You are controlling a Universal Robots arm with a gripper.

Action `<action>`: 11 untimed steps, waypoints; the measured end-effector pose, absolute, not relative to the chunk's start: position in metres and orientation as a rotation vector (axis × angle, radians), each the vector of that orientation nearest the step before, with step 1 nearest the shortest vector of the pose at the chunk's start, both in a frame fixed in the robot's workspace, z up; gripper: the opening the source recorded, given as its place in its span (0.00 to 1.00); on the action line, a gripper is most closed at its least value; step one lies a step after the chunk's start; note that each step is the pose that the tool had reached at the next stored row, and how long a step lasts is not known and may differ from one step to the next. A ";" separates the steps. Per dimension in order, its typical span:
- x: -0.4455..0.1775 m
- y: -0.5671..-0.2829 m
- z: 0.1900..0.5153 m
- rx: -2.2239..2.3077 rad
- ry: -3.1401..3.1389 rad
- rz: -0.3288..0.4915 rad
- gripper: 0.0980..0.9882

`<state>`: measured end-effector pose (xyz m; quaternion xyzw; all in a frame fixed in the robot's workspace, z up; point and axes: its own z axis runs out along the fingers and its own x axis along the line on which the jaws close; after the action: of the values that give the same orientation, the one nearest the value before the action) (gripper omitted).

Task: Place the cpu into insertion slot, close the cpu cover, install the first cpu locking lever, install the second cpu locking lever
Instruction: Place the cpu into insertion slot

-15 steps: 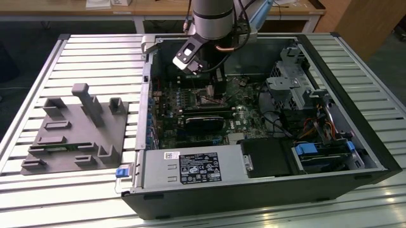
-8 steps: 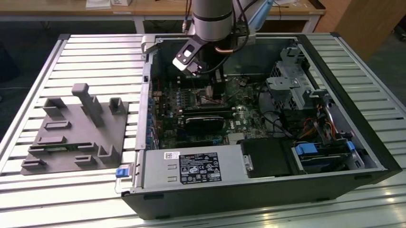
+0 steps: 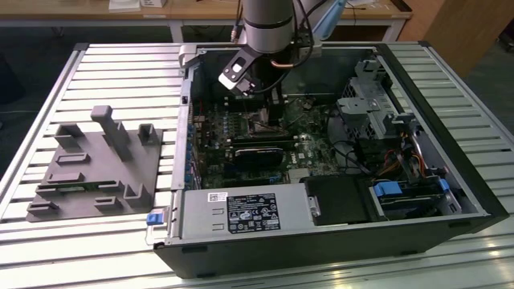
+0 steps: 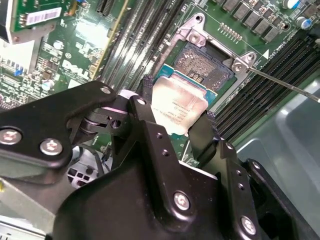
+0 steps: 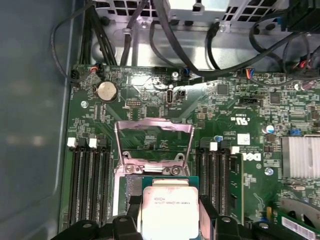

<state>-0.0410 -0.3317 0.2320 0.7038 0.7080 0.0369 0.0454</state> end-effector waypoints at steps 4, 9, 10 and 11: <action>-0.041 -0.330 0.228 2.150 2.163 0.114 0.49; -0.041 -0.329 0.223 2.152 2.165 0.117 0.49; -0.041 -0.329 0.222 2.152 2.165 0.118 0.49; -0.042 -0.328 0.222 2.153 2.165 0.118 0.49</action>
<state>-0.0418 -0.3283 0.2216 0.7039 0.7079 0.0385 0.0432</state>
